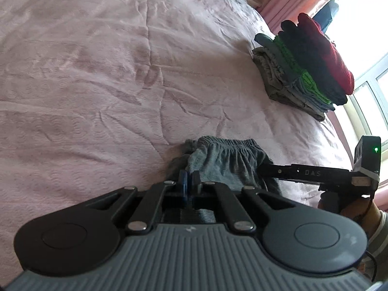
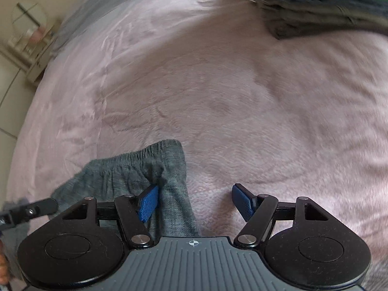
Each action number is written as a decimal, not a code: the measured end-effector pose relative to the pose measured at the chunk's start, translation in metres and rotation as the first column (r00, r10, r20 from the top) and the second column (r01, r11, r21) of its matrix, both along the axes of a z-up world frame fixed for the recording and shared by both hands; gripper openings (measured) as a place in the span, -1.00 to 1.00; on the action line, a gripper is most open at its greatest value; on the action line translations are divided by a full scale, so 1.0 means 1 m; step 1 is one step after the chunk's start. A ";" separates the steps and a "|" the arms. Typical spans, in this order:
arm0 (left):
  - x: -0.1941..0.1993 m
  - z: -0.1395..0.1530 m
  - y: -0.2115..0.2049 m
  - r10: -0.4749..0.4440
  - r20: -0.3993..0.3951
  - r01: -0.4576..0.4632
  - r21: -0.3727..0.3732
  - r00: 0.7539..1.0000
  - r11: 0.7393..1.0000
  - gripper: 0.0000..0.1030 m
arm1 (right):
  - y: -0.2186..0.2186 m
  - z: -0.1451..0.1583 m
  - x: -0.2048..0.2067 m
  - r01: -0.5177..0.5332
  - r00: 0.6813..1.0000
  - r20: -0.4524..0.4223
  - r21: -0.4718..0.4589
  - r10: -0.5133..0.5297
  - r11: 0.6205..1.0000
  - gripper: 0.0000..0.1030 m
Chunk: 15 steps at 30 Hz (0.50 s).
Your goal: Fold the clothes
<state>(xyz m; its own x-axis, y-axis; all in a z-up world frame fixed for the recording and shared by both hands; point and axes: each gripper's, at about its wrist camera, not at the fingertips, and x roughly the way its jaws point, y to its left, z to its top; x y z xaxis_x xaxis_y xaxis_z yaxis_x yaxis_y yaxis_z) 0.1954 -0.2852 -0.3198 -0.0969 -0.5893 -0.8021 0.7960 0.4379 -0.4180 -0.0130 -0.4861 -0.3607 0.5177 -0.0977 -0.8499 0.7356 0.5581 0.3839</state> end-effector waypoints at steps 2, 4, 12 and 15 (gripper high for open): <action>0.000 -0.007 -0.002 -0.004 0.016 0.004 0.017 1.000 1.000 -1.00 | 0.003 -0.002 0.006 -0.016 1.000 -0.020 -0.021 0.016 1.000 0.37; 0.002 -0.019 -0.008 -0.015 0.050 0.014 0.037 0.999 0.999 -0.99 | 0.006 -0.005 0.012 -0.028 0.999 -0.039 -0.044 0.026 0.999 0.37; 0.006 -0.035 0.000 0.005 0.047 -0.008 0.065 0.999 0.998 -0.76 | 0.021 0.008 -0.002 -0.015 0.999 -0.039 -0.093 0.011 0.996 0.38; 0.004 -0.016 0.033 0.044 0.007 -0.044 0.039 0.999 0.998 -0.75 | 0.035 0.023 -0.036 0.018 0.999 -0.025 -0.093 -0.021 0.995 0.38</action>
